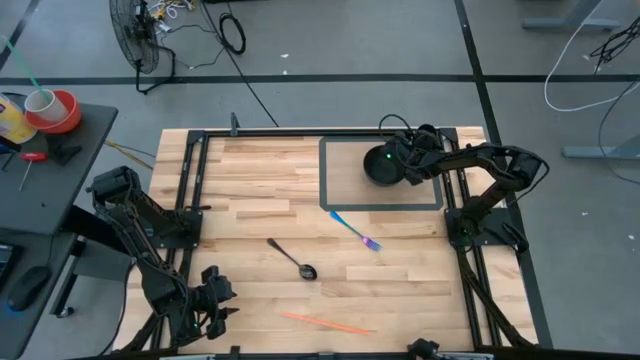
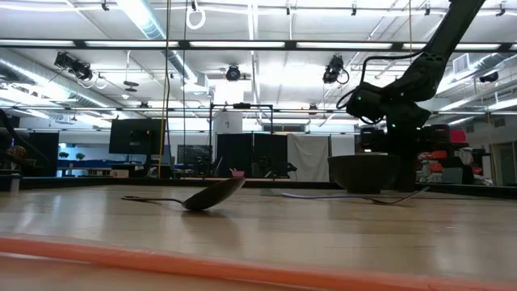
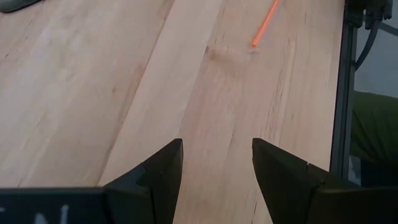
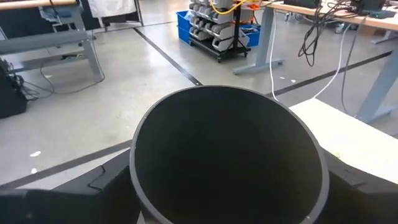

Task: Pick & Place Utensil
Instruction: Put the black cup on the transparent mat to the top right of the black bowl

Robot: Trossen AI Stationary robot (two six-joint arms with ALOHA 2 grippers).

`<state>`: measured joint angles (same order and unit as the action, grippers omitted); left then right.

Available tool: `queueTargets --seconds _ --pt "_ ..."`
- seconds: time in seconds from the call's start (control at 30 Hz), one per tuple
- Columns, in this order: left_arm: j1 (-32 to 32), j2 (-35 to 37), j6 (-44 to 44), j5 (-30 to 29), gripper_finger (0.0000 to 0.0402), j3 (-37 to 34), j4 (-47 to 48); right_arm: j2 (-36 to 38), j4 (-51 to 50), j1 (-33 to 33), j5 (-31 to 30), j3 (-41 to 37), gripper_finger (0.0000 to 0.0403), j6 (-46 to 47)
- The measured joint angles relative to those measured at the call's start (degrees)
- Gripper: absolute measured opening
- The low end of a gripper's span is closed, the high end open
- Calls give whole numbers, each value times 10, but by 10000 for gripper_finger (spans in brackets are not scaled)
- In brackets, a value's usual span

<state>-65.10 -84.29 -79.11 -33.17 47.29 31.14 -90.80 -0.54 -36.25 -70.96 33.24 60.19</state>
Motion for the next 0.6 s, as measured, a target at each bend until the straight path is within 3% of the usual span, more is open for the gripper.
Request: queueTargets --seconds 0.33,0.6 --pt "0 0 0 0 197 0 0 1 39 -16 26 0 332 -23" --pt "0 0 0 1 197 0 0 0 33 -16 33 -1 387 -39"
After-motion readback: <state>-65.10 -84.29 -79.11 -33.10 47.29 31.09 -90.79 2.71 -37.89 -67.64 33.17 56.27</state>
